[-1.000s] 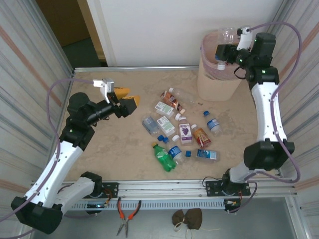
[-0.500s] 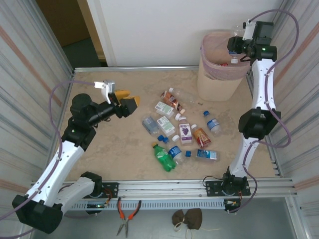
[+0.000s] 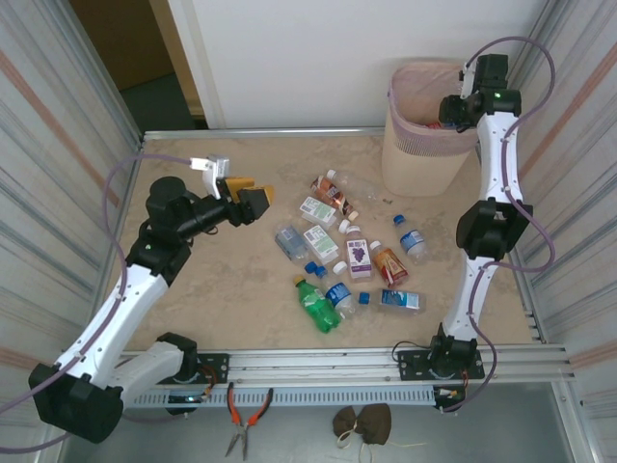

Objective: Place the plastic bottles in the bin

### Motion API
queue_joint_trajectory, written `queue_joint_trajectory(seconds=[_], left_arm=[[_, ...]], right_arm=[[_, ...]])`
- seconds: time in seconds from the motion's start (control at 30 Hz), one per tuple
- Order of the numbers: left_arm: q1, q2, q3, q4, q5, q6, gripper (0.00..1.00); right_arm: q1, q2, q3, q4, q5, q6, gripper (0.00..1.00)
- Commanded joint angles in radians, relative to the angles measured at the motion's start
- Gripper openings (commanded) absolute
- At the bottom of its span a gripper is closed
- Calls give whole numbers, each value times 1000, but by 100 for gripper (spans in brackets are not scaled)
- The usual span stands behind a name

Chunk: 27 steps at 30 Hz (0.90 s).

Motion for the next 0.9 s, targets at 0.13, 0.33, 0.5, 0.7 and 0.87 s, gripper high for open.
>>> queue_joint_trajectory(seconds=[0.13, 0.33, 0.5, 0.7, 0.87], left_arm=[[8, 6, 26, -21, 19, 7, 85], [10, 12, 24, -27, 6, 2, 85], [9, 33, 37, -60, -8, -8, 85], [9, 67, 48, -123, -73, -51, 84], [9, 119, 81, -263, -189, -81, 84]], right_arm=[[5, 22, 18, -72, 25, 7, 69], [6, -15, 18, -61, 19, 11, 72], [10, -47, 18, -60, 15, 11, 72], [19, -94, 18, -65, 8, 9, 73], [31, -139, 16, -68, -7, 9, 73]])
